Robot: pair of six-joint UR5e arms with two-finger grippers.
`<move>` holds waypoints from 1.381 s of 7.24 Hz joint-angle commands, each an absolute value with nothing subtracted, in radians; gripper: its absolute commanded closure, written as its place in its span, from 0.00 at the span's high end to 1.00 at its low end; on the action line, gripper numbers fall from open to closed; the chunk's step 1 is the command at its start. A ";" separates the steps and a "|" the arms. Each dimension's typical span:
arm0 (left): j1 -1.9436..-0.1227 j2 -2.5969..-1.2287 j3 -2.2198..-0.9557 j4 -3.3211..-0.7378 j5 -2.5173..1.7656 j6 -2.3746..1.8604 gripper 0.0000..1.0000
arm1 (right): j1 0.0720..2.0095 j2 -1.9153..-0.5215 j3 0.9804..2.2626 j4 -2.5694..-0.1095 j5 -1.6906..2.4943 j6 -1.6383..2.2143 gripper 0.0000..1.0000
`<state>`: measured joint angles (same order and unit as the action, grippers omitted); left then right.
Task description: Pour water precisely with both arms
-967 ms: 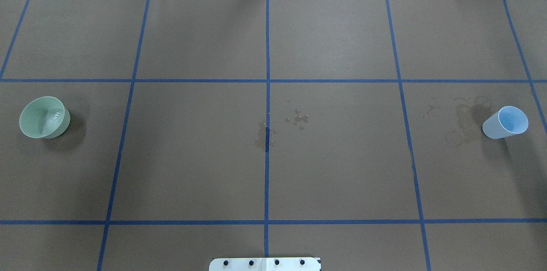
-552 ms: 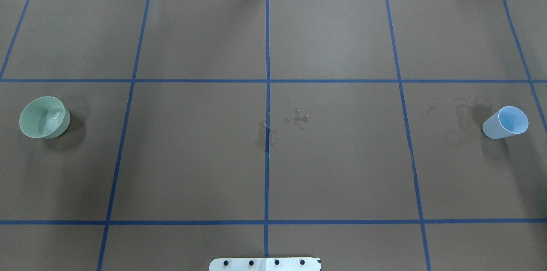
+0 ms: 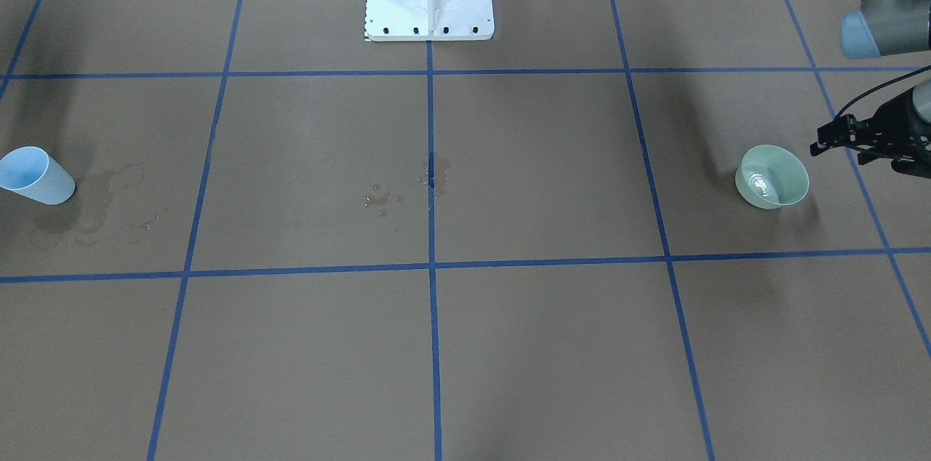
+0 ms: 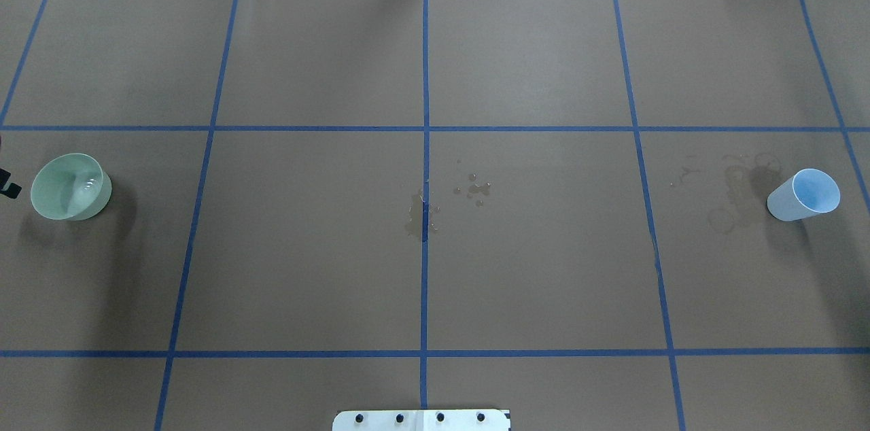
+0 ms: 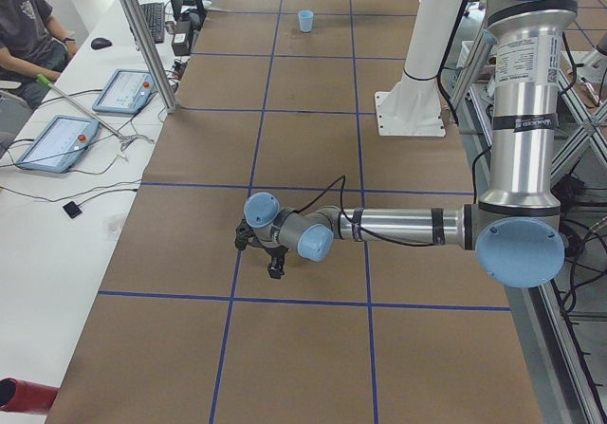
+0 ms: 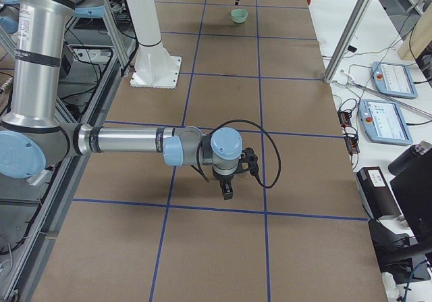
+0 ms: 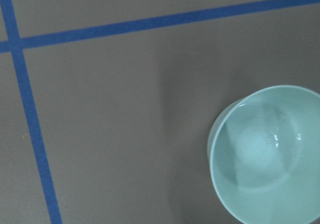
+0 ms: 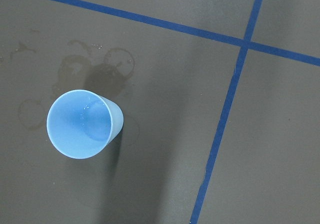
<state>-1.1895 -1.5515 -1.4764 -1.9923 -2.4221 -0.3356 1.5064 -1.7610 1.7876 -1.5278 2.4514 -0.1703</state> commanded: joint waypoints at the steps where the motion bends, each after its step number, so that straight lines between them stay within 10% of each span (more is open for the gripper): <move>1: -1.177 -1.604 -1.419 -1.999 -2.427 -0.371 0.99 | 1.506 -1.761 1.789 -1.528 2.459 -0.170 1.00; 4: -1.161 -1.629 -1.404 -2.002 -2.440 -0.428 0.99 | 1.506 -1.761 1.789 -1.528 2.459 -0.170 1.00; 6: -1.149 -1.641 -1.396 -2.005 -2.442 -0.426 0.81 | 1.506 -1.761 1.790 -1.528 2.459 -0.169 1.00; 9: -1.134 -1.641 -1.397 -2.016 -2.444 -0.426 0.00 | 1.506 -1.761 1.792 -1.526 2.459 -0.170 1.00; 10: -1.131 -1.641 -1.402 -2.017 -2.444 -0.428 0.00 | 1.506 -1.761 1.793 -1.526 2.459 -0.170 1.00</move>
<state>-1.1347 -1.6413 -1.3980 -2.0138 -2.4430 -0.4268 1.5064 -1.7610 1.7916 -1.5265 2.4590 -0.1701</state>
